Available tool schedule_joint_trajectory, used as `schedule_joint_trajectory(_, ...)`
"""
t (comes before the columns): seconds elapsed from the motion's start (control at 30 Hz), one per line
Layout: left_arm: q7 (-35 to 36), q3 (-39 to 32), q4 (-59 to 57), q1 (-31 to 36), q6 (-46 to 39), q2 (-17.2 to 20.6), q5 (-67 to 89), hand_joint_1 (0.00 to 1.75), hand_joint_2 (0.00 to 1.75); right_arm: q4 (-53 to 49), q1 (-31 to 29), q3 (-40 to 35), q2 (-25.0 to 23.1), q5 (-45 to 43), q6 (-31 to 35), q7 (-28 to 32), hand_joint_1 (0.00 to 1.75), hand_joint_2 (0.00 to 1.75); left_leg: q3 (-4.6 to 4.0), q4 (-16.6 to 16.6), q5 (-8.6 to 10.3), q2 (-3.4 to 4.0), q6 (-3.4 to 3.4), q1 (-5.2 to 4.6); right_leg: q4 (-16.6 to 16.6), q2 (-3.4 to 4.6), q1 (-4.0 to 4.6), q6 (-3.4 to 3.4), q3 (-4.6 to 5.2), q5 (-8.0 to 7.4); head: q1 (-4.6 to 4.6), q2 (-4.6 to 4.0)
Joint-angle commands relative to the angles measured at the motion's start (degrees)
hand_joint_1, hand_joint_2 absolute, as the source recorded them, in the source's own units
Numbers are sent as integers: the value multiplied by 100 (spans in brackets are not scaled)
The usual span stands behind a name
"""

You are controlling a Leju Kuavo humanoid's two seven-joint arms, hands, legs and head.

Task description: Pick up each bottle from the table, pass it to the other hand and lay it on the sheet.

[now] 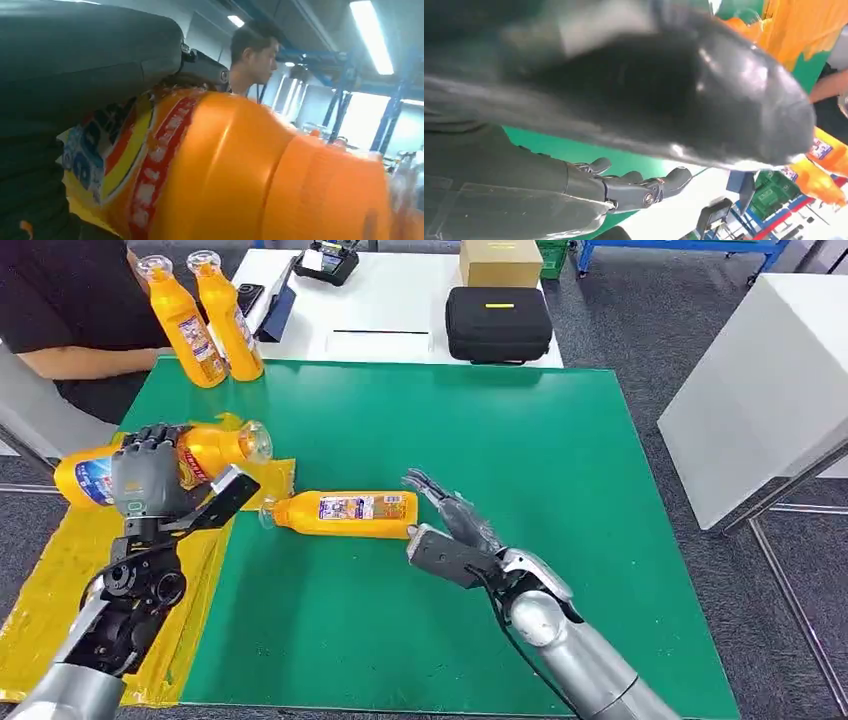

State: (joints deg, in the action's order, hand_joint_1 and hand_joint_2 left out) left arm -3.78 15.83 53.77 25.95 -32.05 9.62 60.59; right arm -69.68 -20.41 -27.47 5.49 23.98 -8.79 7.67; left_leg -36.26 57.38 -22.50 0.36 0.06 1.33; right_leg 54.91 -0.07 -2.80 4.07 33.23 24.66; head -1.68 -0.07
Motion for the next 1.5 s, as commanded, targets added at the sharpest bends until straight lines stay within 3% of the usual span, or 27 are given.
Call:
schedule_joint_trajectory(0.03, -70, -128, -699, 230, 368, -283, 404, 0, 0, 769, -450, -282, -80, -31, -24, 87, 0, 0, 14, -1, -3, 0, 4, 0, -1, 0, 3, -23, -14, 2, 0, 0)
schedule_joint_trajectory(0.5, -376, -287, -537, 97, 534, -476, 402, 0, 0, 938, -429, -270, -91, -21, 29, 124, 0, 0, 11, -1, -4, 0, 4, 1, -2, 0, 4, -24, -12, 2, 0, 0)
schedule_joint_trajectory(0.67, -639, -618, -166, -30, 676, -667, -381, 0, 0, 966, -436, -242, -91, 1, 69, 73, 0, 0, 19, 4, -9, -1, 8, 0, 2, 0, 6, -37, -21, 6, 0, 0)
schedule_joint_trajectory(0.77, -1273, -1321, 733, -436, 934, -962, -2420, 0, 0, 1034, -476, -312, -66, 228, 209, -113, 0, 0, 17, 6, -11, -1, 8, 1, 2, -1, 6, -37, -21, 7, 0, 0)
schedule_joint_trajectory(0.87, -1205, -1344, 1302, -730, 1064, -870, -2914, 0, 0, 1161, -581, -341, -104, 331, 280, -157, 0, 0, 4, 3, -7, 12, 4, -1, 0, 12, 3, -21, -4, 1, 2, 0)
schedule_joint_trajectory(0.9, -1205, -1344, 1302, -730, 1064, -870, -2914, 0, 0, 1161, -581, -341, -104, 331, 280, -157, 0, 175, 13, 5, -13, 16, 5, -1, 3, 17, 4, -30, -10, 5, 0, 0)
schedule_joint_trajectory(1.0, -1405, -1542, 2204, -1228, 1257, -824, -4577, 0, 0, 1484, -920, -483, -204, 841, 579, -616, 0, 175, 6, 2, -8, 24, 2, 0, 1, 23, 4, -21, 3, -1, 0, 0)
schedule_joint_trajectory(1.1, -1466, -1200, 2906, -1563, 1384, -510, -5735, 0, 0, 1938, -1462, -630, -387, 1428, 675, -1099, 0, 175, 4, 7, -14, 47, 4, -1, 9, 44, 3, -25, 9, -2, 0, 0)
schedule_joint_trajectory(1.33, -1522, -871, 2945, -1531, 1291, -370, -6053, 0, 0, 2242, -1680, -700, -470, 1768, 690, -1201, 0, 175, 10, 2, -7, 14, 4, 2, 4, 8, 6, -32, -8, 4, 0, 0)
schedule_joint_trajectory(1.5, -1762, -262, 3378, -1684, 1237, -83, -6706, 0, 0, 3248, -2315, -917, -980, 2154, 508, -1243, 0, 175, 5, 5, -8, 32, 3, 0, 9, 26, 4, -28, 3, 0, 0, 0)
